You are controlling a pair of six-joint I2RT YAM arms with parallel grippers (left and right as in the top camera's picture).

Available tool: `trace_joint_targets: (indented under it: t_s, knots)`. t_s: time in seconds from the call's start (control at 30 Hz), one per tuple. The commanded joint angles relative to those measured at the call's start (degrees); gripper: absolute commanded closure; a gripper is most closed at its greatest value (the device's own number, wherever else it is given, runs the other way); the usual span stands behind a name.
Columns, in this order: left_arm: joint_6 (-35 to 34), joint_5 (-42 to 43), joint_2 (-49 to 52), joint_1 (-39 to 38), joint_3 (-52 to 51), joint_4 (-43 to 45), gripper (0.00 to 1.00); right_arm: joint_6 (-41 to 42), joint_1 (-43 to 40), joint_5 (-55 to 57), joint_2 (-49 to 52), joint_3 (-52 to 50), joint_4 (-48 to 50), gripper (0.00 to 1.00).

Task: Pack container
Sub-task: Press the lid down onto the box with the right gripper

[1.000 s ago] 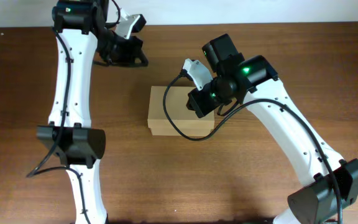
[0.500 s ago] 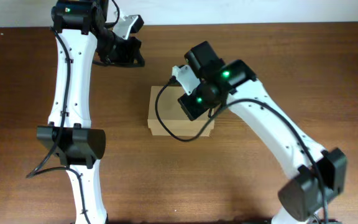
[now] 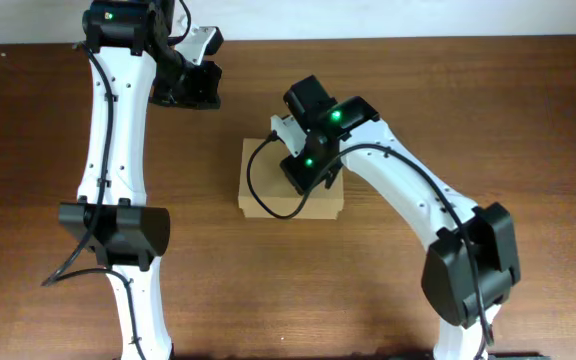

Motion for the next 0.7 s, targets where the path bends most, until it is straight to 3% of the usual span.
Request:
trace_joint_targets:
  t_s: [0.0,0.33,0.67]
  knots:
    - [-0.72,-0.87,-2.25,0.20,1.16,-0.20,0.98,0.42,0.26,1.20,3.76,0.59,0.00,0.96]
    - [-0.72,-1.49,-2.25,0.20,1.16,-0.20,0.99,0.42,0.26,1.97,8.04,0.48,-0.92,0.96]
    - [-0.70,-2.32,-2.25,0.24,1.20,-0.20,0.98,0.13,0.24,1.66,-1.95,3.74,-1.79,0.96]
